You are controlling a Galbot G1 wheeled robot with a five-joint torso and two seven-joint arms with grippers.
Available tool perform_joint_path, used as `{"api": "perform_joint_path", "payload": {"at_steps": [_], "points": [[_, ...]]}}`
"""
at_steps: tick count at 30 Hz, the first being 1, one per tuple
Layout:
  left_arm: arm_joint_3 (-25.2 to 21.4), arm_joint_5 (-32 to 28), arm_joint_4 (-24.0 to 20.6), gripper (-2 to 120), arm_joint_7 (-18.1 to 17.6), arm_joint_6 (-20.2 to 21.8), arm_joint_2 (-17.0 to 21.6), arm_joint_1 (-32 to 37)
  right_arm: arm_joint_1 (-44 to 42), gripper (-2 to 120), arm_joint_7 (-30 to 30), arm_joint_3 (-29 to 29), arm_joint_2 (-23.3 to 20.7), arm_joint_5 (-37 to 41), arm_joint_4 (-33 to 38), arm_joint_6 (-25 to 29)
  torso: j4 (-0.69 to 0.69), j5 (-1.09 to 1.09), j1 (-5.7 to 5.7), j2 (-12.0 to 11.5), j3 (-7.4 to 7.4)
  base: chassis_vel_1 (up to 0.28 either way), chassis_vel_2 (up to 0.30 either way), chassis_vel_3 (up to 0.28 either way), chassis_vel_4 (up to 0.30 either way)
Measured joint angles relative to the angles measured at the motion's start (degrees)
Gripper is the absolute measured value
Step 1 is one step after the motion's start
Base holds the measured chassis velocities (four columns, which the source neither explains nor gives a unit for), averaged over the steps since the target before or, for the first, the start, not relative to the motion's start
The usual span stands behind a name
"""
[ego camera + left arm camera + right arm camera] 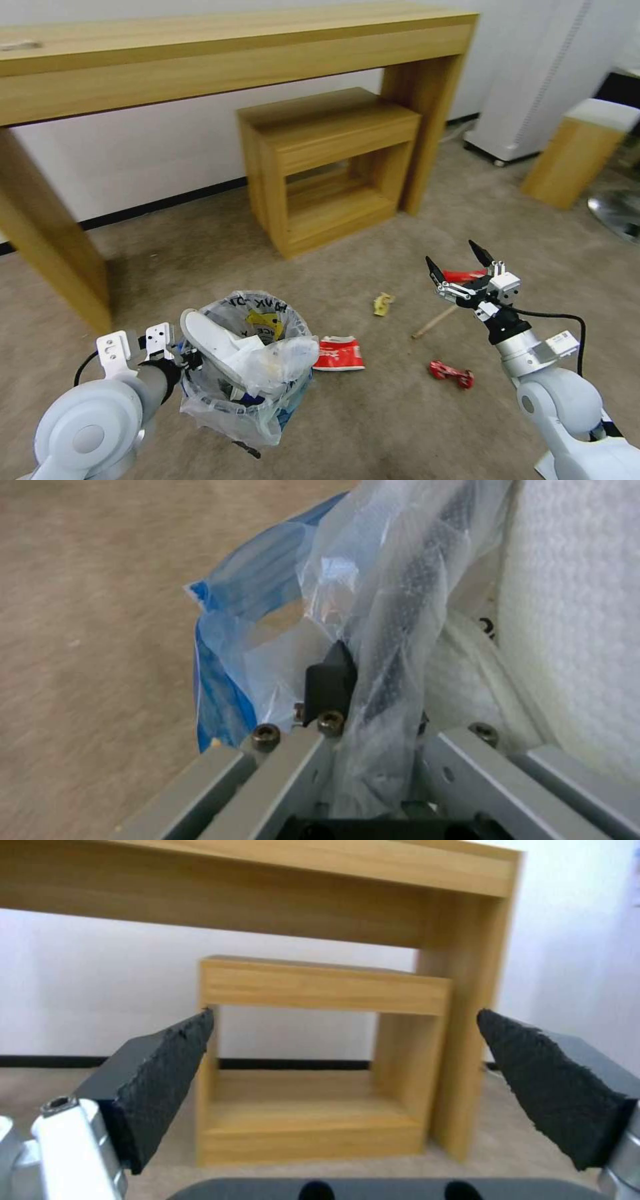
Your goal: Pick up the trash bin and place the garbage on the floor into it.
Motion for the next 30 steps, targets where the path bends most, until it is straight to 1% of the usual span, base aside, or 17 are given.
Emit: {"api": "perform_joint_path", "payload": {"at_steps": [5, 10, 12, 13, 16, 19, 20, 21, 24, 25, 27, 28, 30], "points": [[-0.01, 0.00, 0.25, 0, 0.13, -0.33, 0.02, -0.25, 0.30, 100, 0.00, -0.25, -0.01, -0.03, -0.34, 0.03, -0.02, -0.01, 0.00, 0.00, 0.00, -0.108, -0.108, -0.126, -0.130], [-0.15, 0.31, 0.74, 0, 0.44, -0.81, 0.08, -0.39, 0.36, 100, 0.02, -1.39, -0.80, -0.55, -0.69, -0.24, -0.02, -0.01, 0.00, 0.00, 0.00, -0.039, -0.038, -0.056, -0.042], [-0.42, 0.37, 0.86, 0, 0.46, -0.95, 0.14, -0.43, 0.44, 100, -0.20, -3.54, -1.79, -1.32, -1.01, -1.39, 0.03, -0.01, 0.00, 0.00, 0.00, 0.000, 0.000, 0.000, 0.000], [-0.42, 0.37, 0.86, 0, 0.46, -0.95, 0.14, -0.43, 0.44, 100, -0.20, -3.54, -1.79, -1.32, -1.01, -1.39, 0.03, -0.01, 0.00, 0.00, 0.00, 0.000, 0.000, 0.000, 0.000], [-0.72, 0.37, 0.87, 0, 0.45, -1.00, 0.07, -0.45, 1.73, 100, -0.26, -7.02, -2.80, -1.56, -1.54, -3.72, 0.01, -0.01, 0.00, 0.00, 0.00, 0.000, 0.000, 0.000, 0.000], [-0.96, 0.38, 0.89, 0, 0.45, -1.01, 0.06, -0.36, 2.43, 100, -0.22, -8.76, -3.30, -1.56, -1.81, -5.02, 0.00, -0.01, 0.00, 0.00, 0.00, 0.000, 0.000, 0.000, 0.000], [-1.37, 0.42, 0.96, 0, 0.45, -1.05, 0.08, -0.28, 3.15, 100, -0.13, -10.57, -3.86, -1.57, -2.27, -6.02, 0.01, -0.01, 0.00, 0.00, 0.00, 0.000, 0.000, 0.000, 0.000], [-1.37, 0.42, 0.96, 0, 0.45, -1.05, 0.08, -0.28, 3.15, 100, -0.13, -10.57, -3.86, -1.57, -2.27, -6.02, 0.01, -0.01, 0.00, 0.00, 0.00, 0.000, 0.000, 0.000, 0.000], [-2.53, 0.51, 1.07, 0, 0.46, -1.09, 0.15, -0.05, 4.86, 100, -0.11, -14.73, -4.78, -1.72, -3.47, -7.76, 0.00, 0.00, 0.00, 0.00, 0.00, 0.000, 0.000, 0.000, 0.000], [-2.53, 0.51, 1.07, 0, 0.46, -1.09, 0.15, -0.05, 4.86, 100, -0.11, -14.73, -4.78, -1.72, -3.47, -7.76, 0.00, 0.00, 0.00, 0.00, 0.00, 0.000, 0.000, 0.000, 0.000], [-3.35, 0.90, 1.41, 0, 0.49, -1.18, 0.17, 0.13, 6.07, 100, -0.16, -17.07, -5.01, -1.75, -4.07, -8.18, 0.00, -0.01, 0.00, 0.00, 0.00, 0.000, 0.000, 0.000, 0.000], [-3.35, 0.90, 1.41, 0, 0.49, -1.18, 0.17, 0.13, 6.07, 100, -0.16, -17.07, -5.01, -1.75, -4.07, -8.18, 0.00, -0.01, 0.00, 0.00, 0.00, 0.000, 0.000, 0.000, 0.000], [-4.02, 1.12, 1.80, 0, 0.52, -1.38, -0.23, 0.20, 7.16, 100, -0.34, -18.83, -5.02, -2.00, -4.43, -8.20, 0.00, 0.00, 0.00, 0.00, 0.00, 0.000, 0.000, 0.000, 0.000]]}}
